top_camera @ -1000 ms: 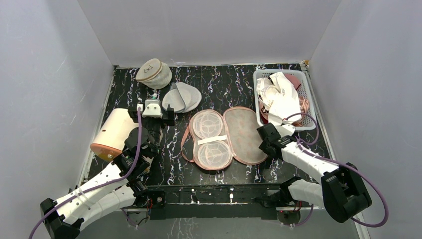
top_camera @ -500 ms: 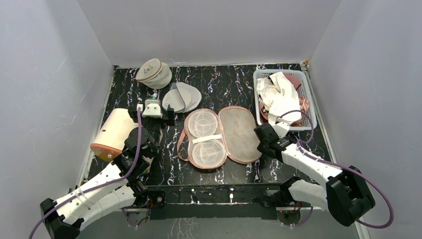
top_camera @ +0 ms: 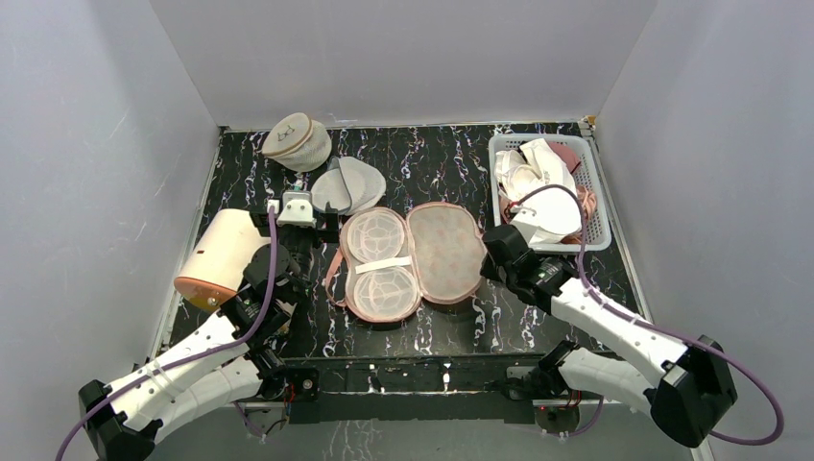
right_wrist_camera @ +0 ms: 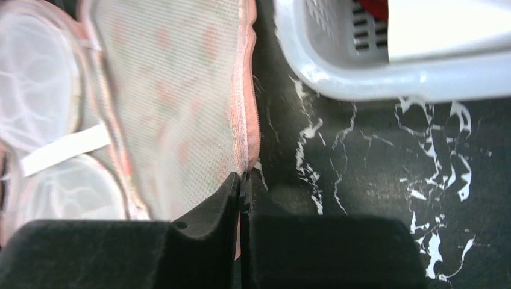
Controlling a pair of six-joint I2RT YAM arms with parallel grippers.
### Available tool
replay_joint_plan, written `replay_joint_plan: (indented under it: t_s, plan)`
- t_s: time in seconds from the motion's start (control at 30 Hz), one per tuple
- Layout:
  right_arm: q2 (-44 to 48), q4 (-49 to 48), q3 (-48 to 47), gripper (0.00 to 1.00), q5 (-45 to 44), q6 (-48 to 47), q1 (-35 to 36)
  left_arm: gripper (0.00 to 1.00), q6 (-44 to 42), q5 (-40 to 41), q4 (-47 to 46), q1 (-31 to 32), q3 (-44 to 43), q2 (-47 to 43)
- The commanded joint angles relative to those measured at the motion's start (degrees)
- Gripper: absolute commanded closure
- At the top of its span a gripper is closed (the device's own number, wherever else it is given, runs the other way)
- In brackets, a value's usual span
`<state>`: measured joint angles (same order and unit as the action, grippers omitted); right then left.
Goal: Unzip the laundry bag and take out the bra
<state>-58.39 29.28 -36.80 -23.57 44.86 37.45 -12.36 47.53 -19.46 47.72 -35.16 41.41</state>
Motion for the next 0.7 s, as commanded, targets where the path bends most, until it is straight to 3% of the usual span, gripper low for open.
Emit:
replay_joint_plan:
  t_s: [0.0, 0.43, 0.5, 0.67]
  plan:
    - [3.94, -3.60, -6.56, 1.00, 0.01, -9.05, 0.17, 0.02, 0.58, -0.14, -0.93, -0.29, -2.27, -0.12]
    - [11.09, 1.96, -14.17, 1.00, -12.59, -20.46, 0.13, 0.02, 0.42, 0.14, -1.08, -0.27, -2.15, -0.45]
    - [11.01, 2.01, -14.57, 1.00, -10.04, -23.38, 0.23, 0.02, 0.53, 0.03, -1.03, -0.29, -2.19, -0.45]
    - [9.17, 0.23, -14.01, 1.00, 5.62, -28.41, 0.17, 0.02, 0.60, -0.08, -0.76, -0.28, -2.26, -0.19]
